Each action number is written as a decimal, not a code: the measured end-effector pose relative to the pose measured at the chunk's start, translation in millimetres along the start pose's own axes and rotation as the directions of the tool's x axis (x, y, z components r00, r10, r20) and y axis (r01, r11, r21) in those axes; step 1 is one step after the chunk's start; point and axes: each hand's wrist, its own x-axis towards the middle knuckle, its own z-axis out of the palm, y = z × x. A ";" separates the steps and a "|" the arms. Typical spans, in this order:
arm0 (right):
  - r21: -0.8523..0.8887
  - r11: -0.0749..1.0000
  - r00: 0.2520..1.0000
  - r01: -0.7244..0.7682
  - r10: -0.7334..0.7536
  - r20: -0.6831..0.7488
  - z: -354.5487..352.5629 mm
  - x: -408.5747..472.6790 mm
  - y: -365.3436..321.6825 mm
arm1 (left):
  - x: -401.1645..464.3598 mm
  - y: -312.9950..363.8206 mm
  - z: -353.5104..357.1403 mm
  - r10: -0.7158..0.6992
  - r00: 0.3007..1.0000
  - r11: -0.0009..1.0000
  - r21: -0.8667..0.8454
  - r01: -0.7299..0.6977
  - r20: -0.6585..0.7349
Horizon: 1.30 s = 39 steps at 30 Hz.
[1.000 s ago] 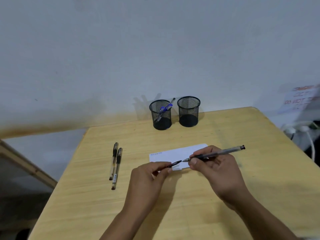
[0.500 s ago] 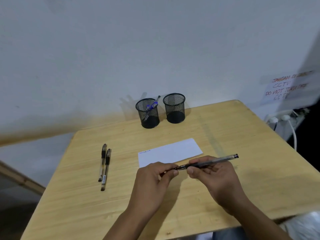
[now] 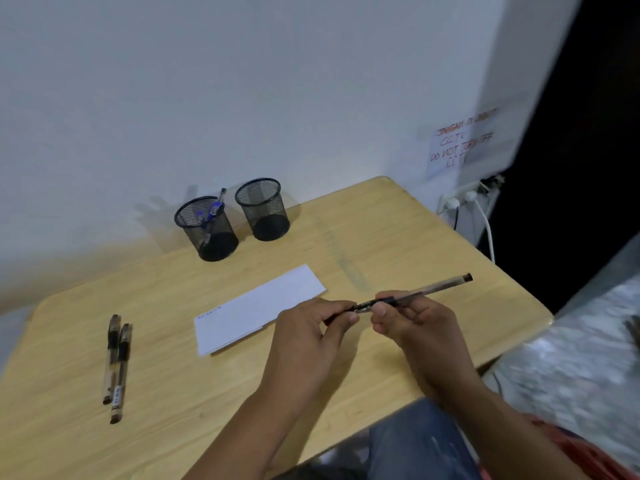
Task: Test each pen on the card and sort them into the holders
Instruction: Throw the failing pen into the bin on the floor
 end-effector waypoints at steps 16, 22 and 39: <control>0.400 0.913 0.670 -0.083 0.348 -0.656 -233.7 -69.7 87.1 | 29.4 41.7 169.6 0.407 0.674 0.709 0.252 -0.659 0.617; 0.495 0.776 0.395 -0.390 0.627 -0.672 -277.0 -93.6 192.7 | 32.2 33.3 184.0 0.359 0.639 0.619 0.339 -0.708 0.680; 0.638 0.642 0.276 -0.426 0.763 -0.584 -293.6 -105.1 244.2 | 30.3 29.3 186.9 0.358 0.663 0.656 0.328 -0.680 0.658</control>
